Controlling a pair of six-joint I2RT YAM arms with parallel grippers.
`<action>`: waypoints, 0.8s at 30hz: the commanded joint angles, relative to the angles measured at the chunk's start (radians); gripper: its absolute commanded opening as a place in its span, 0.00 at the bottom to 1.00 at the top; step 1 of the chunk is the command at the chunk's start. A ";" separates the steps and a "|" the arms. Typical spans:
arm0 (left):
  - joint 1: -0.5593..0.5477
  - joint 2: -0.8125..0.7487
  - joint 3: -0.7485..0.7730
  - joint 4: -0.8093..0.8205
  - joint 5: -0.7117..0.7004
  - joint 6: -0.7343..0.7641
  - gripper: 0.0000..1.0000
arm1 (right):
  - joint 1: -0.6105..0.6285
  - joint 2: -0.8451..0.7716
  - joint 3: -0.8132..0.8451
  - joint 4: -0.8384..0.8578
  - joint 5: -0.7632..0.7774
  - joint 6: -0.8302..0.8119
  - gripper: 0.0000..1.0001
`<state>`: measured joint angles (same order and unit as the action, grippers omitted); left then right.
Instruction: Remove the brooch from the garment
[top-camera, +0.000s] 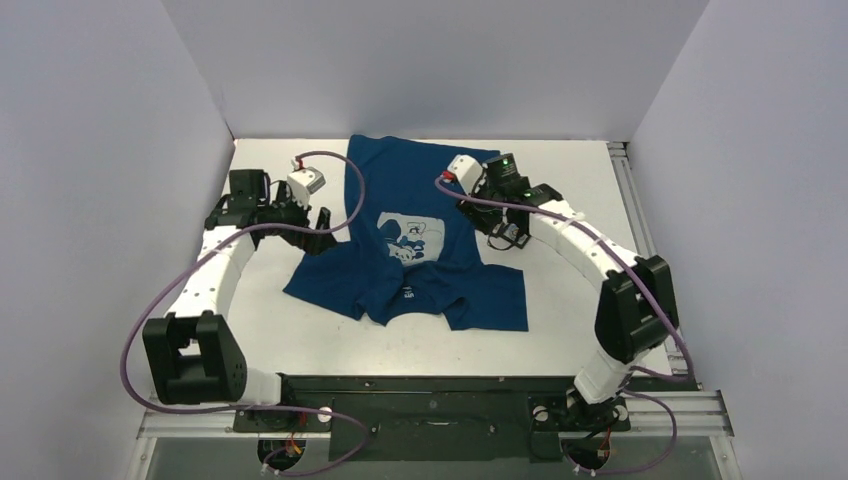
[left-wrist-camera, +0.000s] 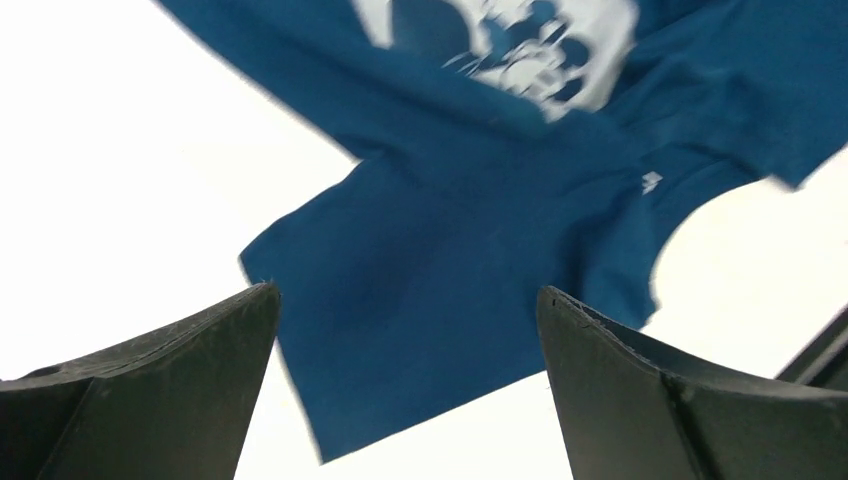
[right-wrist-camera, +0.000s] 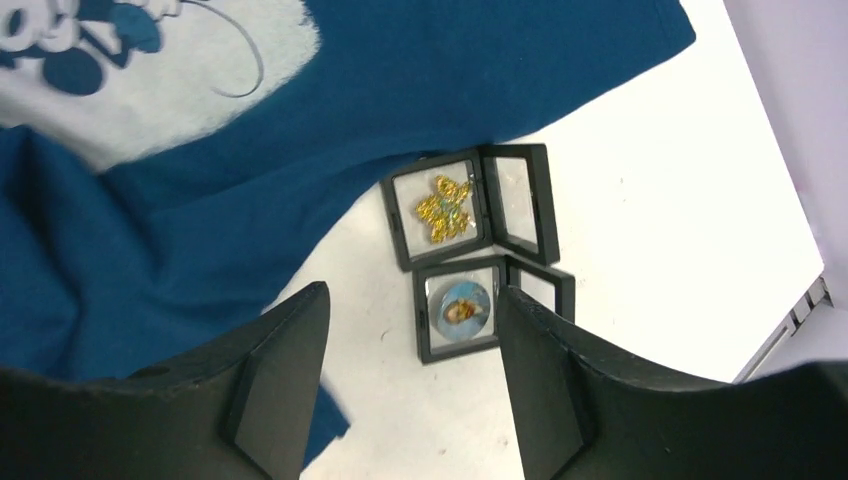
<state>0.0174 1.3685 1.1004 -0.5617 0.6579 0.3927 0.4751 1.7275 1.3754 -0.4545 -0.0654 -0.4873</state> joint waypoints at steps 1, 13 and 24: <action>0.039 0.097 0.100 -0.207 -0.121 0.288 0.97 | -0.014 -0.103 -0.061 -0.156 -0.121 0.004 0.58; -0.097 0.369 0.099 -0.057 -0.409 0.343 0.75 | -0.007 -0.055 -0.211 -0.200 -0.093 -0.088 0.56; -0.062 0.502 0.066 0.003 -0.527 0.420 0.65 | 0.008 0.016 -0.305 -0.185 -0.046 -0.132 0.54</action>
<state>-0.0933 1.8416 1.1778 -0.5907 0.1986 0.7467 0.4732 1.7229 1.0924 -0.6556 -0.1379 -0.5900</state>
